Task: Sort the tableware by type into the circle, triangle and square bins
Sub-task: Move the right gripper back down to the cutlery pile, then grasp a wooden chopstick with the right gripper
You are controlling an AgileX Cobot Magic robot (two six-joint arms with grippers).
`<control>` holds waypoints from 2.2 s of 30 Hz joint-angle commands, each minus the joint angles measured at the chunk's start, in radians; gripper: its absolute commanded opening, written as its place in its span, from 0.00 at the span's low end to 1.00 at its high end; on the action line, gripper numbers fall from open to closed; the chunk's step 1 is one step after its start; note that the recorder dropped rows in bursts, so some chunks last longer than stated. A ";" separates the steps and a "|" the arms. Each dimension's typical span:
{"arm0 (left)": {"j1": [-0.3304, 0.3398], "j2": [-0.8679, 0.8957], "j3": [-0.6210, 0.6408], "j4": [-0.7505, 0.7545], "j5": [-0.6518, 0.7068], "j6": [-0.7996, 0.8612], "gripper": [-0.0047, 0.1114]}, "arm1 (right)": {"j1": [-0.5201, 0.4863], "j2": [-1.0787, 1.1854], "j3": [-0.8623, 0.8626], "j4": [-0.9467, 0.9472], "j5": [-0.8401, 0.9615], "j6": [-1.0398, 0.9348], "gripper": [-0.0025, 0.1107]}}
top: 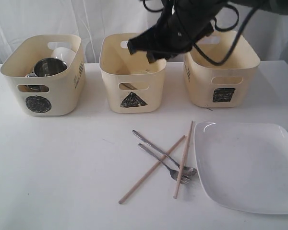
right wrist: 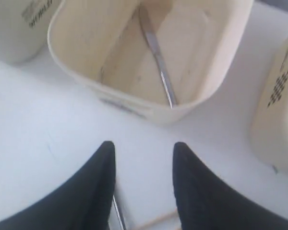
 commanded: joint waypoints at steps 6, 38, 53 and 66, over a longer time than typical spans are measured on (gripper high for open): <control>0.000 -0.005 0.004 -0.011 -0.005 -0.006 0.16 | 0.035 -0.123 0.434 0.048 -0.049 -0.003 0.35; 0.000 -0.005 0.004 -0.011 -0.005 -0.006 0.16 | 0.035 -0.008 0.636 0.087 -0.312 0.523 0.35; 0.000 -0.005 0.004 -0.011 -0.005 -0.006 0.16 | 0.014 0.017 0.636 0.013 -0.342 0.576 0.35; 0.000 -0.005 0.004 -0.011 -0.005 -0.006 0.16 | -0.026 0.035 0.636 -0.010 -0.353 0.599 0.35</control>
